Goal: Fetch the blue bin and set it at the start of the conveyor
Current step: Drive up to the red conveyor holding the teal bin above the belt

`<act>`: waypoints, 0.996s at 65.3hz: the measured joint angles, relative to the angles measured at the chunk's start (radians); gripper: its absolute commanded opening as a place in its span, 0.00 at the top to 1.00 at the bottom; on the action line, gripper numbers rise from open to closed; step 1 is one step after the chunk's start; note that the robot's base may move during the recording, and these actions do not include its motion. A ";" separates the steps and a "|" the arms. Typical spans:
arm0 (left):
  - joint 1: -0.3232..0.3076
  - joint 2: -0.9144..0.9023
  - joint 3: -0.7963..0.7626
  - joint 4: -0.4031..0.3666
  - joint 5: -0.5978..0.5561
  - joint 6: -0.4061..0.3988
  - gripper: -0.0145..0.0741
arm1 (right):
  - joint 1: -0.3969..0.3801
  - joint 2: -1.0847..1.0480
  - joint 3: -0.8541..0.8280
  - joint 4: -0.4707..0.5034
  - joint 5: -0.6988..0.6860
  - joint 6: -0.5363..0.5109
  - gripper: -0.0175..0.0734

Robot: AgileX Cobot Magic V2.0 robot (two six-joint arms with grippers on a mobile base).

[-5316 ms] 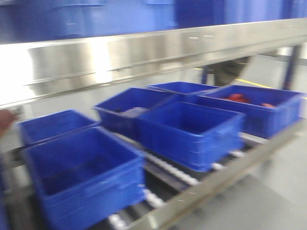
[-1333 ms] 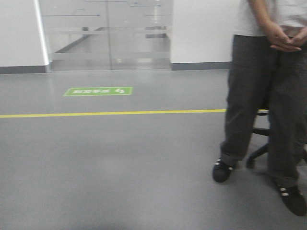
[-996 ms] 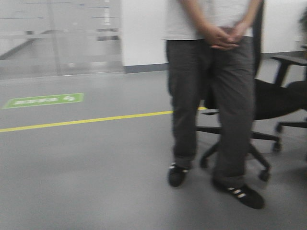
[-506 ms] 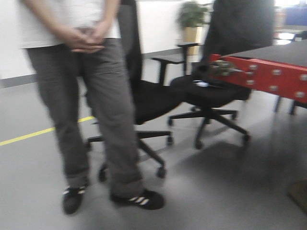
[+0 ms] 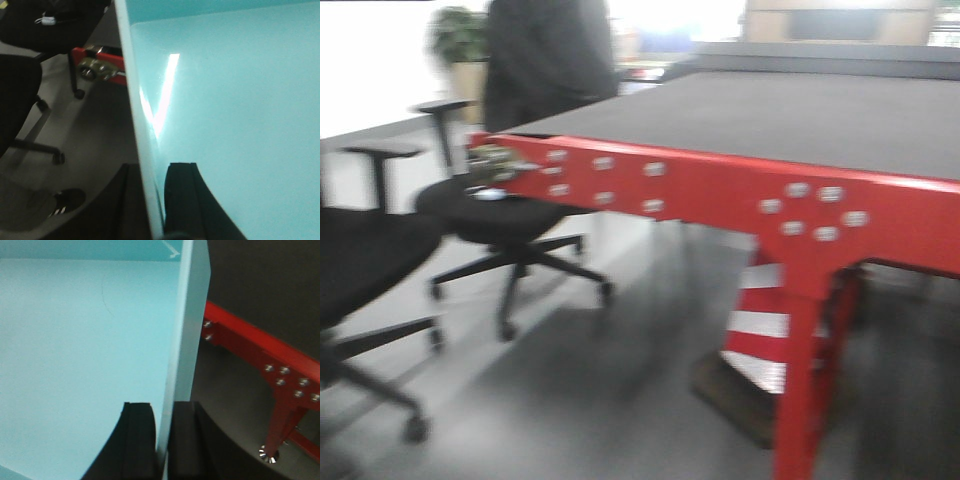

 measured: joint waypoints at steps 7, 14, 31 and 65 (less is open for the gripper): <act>0.000 0.000 0.000 0.013 -0.002 0.000 0.96 | 0.003 0.000 0.000 0.002 -0.001 0.000 0.97; 0.000 0.000 0.000 0.022 -0.002 0.000 0.96 | 0.005 0.000 0.000 0.004 -0.003 0.000 0.97; 0.000 0.000 0.000 0.025 -0.005 0.000 0.96 | 0.005 0.000 0.000 0.004 -0.003 0.000 0.97; 0.000 0.000 0.000 0.045 -0.116 0.000 0.96 | 0.005 0.000 0.000 0.004 -0.010 0.000 0.97</act>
